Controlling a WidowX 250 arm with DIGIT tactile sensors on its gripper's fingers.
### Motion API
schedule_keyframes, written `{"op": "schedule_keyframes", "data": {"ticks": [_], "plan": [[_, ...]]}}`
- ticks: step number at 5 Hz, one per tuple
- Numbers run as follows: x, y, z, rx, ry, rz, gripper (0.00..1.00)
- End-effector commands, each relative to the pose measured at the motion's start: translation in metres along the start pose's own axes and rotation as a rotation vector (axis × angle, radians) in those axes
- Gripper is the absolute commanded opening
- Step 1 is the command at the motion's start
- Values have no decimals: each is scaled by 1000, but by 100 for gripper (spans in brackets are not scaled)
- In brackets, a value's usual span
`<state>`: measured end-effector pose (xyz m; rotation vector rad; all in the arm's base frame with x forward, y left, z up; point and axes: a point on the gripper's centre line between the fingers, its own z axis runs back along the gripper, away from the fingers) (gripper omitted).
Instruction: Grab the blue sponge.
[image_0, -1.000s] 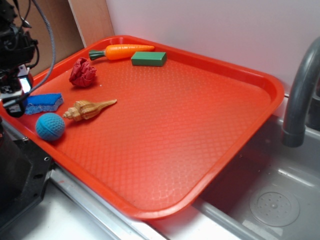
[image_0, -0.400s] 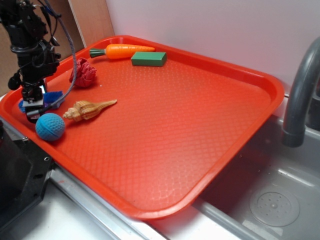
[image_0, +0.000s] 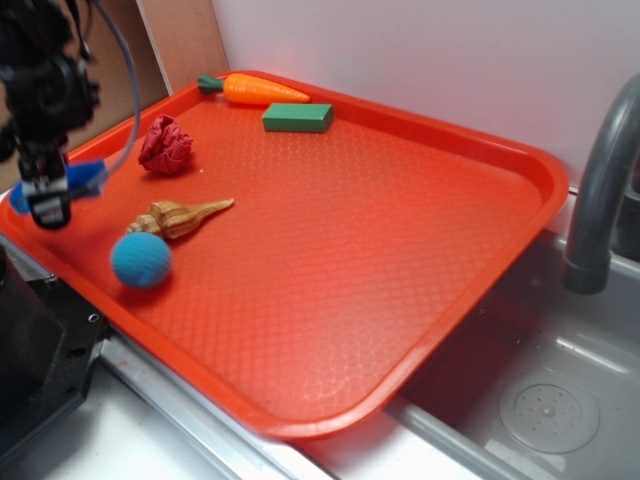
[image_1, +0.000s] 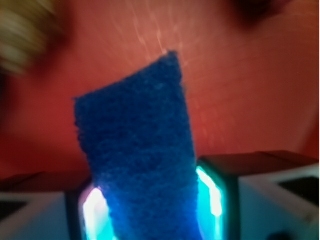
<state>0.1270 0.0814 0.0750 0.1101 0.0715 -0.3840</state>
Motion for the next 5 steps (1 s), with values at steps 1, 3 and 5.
{"op": "schedule_keyframes", "data": {"ticks": [1, 3, 5], "plan": [[78, 6, 107, -3, -108, 170, 0], [130, 0, 167, -114, -87, 498, 0], [119, -18, 173, -146, -126, 691, 0]]}}
